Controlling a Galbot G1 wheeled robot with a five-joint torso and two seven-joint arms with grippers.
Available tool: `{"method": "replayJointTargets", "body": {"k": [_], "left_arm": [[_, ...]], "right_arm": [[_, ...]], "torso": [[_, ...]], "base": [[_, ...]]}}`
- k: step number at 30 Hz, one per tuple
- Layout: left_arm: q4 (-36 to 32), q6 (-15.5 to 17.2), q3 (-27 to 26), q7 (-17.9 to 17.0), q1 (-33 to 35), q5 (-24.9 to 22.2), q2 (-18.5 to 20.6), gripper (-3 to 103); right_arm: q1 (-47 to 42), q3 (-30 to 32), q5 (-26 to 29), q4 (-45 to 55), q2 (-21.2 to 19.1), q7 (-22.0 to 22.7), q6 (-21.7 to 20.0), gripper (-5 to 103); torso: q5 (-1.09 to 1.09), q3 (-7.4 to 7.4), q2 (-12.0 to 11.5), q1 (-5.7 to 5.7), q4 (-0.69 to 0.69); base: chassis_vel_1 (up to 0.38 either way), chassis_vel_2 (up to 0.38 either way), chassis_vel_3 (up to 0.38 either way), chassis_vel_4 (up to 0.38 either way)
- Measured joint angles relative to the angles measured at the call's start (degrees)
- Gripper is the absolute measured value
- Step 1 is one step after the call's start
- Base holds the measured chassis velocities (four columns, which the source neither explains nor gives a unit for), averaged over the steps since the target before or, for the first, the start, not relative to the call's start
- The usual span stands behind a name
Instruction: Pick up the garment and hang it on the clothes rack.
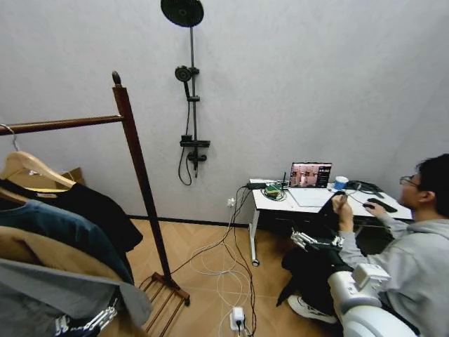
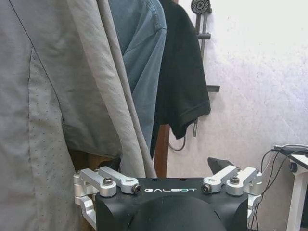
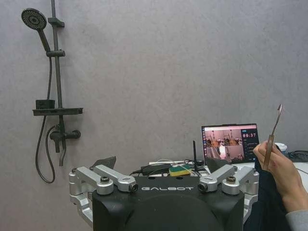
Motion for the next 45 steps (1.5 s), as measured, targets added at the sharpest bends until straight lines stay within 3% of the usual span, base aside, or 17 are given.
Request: {"method": "replayJointTargets", "body": {"k": [45], "left_arm": [[0.0,0.0,0.01,0.0,0.0,0.0,0.0,100]], "right_arm": [[1.24,-3.38,-1.51,0.0,0.06,0.62,-0.49,100]], "torso": [[0.0,0.0,0.0,-0.01,0.0]], "base": [[0.076,-0.165,-0.165,0.07]]}}
